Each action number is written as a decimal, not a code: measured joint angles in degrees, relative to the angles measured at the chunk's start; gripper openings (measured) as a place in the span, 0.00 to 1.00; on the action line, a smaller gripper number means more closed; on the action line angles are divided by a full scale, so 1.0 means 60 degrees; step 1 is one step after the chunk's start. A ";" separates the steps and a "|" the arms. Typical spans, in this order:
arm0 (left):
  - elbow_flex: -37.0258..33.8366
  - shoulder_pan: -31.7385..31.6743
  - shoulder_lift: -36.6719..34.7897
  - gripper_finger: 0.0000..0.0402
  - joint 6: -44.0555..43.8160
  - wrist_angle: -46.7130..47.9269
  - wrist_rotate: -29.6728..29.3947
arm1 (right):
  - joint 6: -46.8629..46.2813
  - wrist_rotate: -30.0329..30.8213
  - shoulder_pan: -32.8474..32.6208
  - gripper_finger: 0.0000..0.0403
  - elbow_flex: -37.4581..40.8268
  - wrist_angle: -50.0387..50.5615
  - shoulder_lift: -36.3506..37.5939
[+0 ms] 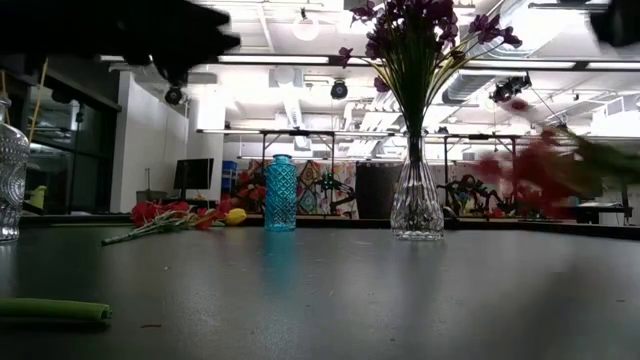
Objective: Sort flowers into vase by color
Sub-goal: Put the right red flowers into the blue vase
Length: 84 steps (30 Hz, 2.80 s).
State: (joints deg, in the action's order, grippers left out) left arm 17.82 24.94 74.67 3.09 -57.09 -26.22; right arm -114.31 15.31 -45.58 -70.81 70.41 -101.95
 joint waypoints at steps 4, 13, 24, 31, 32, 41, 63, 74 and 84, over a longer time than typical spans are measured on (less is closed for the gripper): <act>0.0000 0.0456 -0.0651 0.44 0.0358 0.0047 0.0007 | 0.2018 0.1987 0.0018 0.01 -0.1081 -0.0856 0.0005; 0.0000 0.1322 -0.1548 0.44 0.0857 0.0031 0.0025 | 0.9098 0.3107 0.0692 0.00 -0.0670 -0.7581 -0.0336; -0.0002 0.2414 -0.2577 0.44 0.1539 -0.0678 0.1548 | 1.8000 0.3115 0.2821 0.00 -0.0552 -1.5013 -0.0994; -0.0003 0.2872 -0.2669 0.44 0.2226 -0.0586 0.1500 | 2.1921 0.1094 0.4470 0.00 -0.0553 -1.8908 -0.0972; -0.0001 0.2878 -0.2669 0.44 0.2282 -0.0533 0.1469 | 2.2261 0.0696 0.4689 0.00 -0.0556 -1.9451 -0.0964; -0.0007 0.2872 -0.2666 0.44 0.2543 0.0024 0.0216 | 2.3193 0.0088 0.6202 0.00 -0.0559 -2.0497 -0.0947; -0.0011 -0.0057 -0.0512 0.44 0.0094 0.1847 -0.1075 | 2.5134 0.2507 0.4226 0.00 -0.0567 -1.6934 0.1762; 0.2194 -0.2273 0.4338 0.36 0.0198 -0.0883 0.0596 | 2.6064 0.2561 0.4014 0.00 -0.0567 -1.7426 0.2033; 0.5816 -0.3144 0.7345 0.01 -0.0013 0.0720 0.0539 | 2.6713 0.3376 0.3502 0.00 -0.0567 -1.7487 0.2080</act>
State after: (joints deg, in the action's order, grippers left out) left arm 52.72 6.08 118.74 3.01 -52.77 -22.98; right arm 45.97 35.56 -24.57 -74.22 -34.51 -89.47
